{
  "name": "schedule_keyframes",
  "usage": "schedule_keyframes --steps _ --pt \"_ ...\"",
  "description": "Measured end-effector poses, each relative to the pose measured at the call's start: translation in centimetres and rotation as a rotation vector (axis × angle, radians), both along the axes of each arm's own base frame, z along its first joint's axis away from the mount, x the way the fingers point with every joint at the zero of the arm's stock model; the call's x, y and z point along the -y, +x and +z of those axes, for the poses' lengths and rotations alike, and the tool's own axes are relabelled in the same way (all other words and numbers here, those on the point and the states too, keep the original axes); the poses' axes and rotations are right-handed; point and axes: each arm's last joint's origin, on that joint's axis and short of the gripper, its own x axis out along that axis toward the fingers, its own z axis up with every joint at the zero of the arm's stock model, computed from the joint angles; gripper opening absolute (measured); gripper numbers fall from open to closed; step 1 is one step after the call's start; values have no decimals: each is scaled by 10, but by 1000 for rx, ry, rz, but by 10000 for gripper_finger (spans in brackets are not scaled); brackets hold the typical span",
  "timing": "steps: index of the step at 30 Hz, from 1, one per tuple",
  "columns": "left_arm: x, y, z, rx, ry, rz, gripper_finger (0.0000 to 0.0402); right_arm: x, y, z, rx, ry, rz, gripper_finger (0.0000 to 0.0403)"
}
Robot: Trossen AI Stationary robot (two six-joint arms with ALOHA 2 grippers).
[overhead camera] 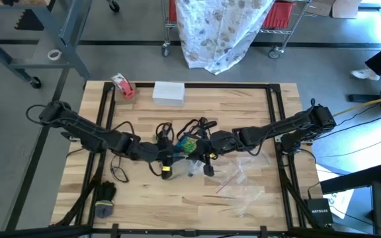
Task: Sort rubber bands
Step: Open the transparent zip bag
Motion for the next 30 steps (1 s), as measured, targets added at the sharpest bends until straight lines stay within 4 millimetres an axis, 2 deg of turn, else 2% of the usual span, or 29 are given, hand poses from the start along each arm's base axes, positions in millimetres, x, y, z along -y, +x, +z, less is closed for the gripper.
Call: schedule_keyframes --steps 9,20,24,30 --pt "2 6 -10 -41 -5 -53 109 0 0 1 6 -1 -6 0" --pt "2 7 -5 0 -5 -59 108 0 0 0 5 -1 -9 0" --pt "3 7 -5 1 -3 -60 90 0 0 0 4 0 -9 0" --pt "2 7 -6 -6 3 -61 39 0 0 0 5 0 -10 0"
